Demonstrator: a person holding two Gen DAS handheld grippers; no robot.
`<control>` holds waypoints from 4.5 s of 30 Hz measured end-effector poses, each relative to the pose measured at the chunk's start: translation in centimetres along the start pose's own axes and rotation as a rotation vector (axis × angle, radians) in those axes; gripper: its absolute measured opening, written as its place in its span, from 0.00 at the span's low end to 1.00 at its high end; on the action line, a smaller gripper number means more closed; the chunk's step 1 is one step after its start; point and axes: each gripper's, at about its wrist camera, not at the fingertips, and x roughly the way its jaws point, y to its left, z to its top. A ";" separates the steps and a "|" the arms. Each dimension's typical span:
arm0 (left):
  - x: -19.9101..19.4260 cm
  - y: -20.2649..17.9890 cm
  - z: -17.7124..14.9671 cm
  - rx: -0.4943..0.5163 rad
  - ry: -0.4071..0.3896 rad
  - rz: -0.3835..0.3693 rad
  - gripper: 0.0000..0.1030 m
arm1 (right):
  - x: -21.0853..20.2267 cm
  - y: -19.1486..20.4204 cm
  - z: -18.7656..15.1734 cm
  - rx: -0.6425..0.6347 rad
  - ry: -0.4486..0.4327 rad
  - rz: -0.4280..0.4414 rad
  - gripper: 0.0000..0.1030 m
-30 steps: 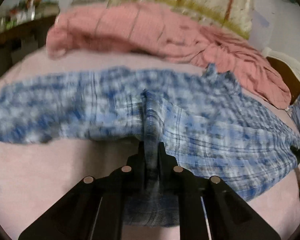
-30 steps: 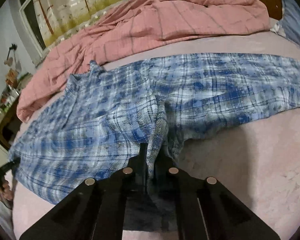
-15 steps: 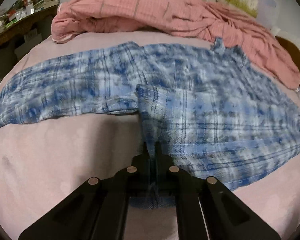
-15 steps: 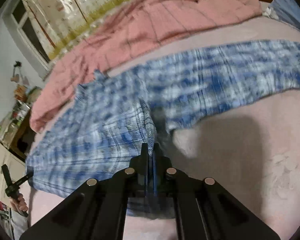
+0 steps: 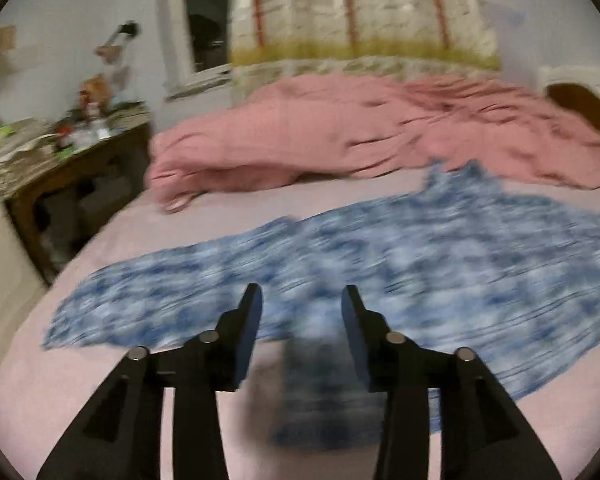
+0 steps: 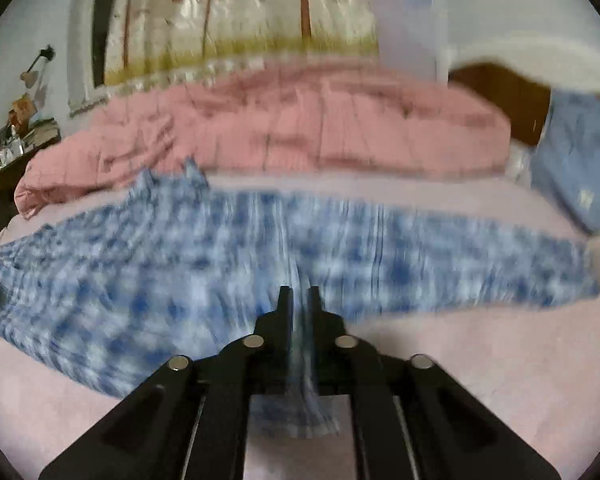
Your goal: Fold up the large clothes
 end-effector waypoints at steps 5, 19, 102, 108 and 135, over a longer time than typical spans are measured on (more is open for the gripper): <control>3.8 -3.0 2.0 -0.041 0.079 -0.141 0.47 | 3.6 2.9 1.5 0.022 0.117 0.122 0.55; 13.1 -2.6 -3.1 -0.097 0.262 -0.086 0.49 | 12.3 2.4 -3.5 0.024 0.313 -0.026 0.51; -1.5 1.3 7.9 -0.139 -0.239 -0.113 1.00 | -1.4 15.7 4.1 0.023 -0.122 0.080 0.84; -0.9 4.5 5.9 -0.168 -0.313 -0.121 1.00 | -0.5 20.0 7.1 0.086 -0.308 -0.013 0.85; 8.0 30.0 -7.1 -0.951 0.068 0.284 0.64 | 5.9 20.3 1.5 -0.012 -0.109 -0.067 0.85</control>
